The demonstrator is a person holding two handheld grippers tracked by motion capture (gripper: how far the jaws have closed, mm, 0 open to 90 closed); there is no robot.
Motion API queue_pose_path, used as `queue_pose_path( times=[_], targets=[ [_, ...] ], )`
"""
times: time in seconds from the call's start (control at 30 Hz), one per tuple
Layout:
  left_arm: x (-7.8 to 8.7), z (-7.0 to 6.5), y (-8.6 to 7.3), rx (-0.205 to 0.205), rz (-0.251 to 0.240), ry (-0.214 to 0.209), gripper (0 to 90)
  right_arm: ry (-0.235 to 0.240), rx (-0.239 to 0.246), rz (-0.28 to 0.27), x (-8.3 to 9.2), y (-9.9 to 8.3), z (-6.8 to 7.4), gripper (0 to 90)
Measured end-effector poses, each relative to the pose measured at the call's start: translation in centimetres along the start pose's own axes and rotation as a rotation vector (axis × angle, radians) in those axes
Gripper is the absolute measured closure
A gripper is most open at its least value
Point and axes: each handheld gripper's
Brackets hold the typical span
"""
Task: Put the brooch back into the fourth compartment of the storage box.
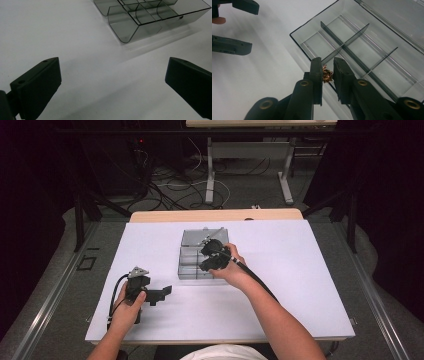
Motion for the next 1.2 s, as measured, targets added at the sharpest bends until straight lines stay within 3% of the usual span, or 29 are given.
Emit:
queue_pose_path(
  times=[0.57,0.67,0.9,1.2],
  targets=[
    [0.0,0.0,0.0,0.008,-0.008,-0.002,0.5,0.003,0.024,0.022,-2.2,1.2,0.9,78.3],
    [0.1,0.1,0.0,0.008,-0.008,-0.002,0.5,0.002,0.004,0.024,-2.6,1.3,1.1,78.3],
    [0.1,0.1,0.0,0.008,-0.007,-0.001,0.5,0.006,0.025,0.026,-3.4,1.8,1.2,78.3],
    [0.1,0.2,0.0,0.006,-0.004,-0.005,0.5,0.005,0.009,0.033,-4.5,2.1,1.1,78.3]
  ],
)
Point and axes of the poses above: each handheld gripper's, and its own axes: x roughly backward along the jaws, y roughly out of its top, z roughly to its left, and after that the axes turned 3 degrees about x, right-handed
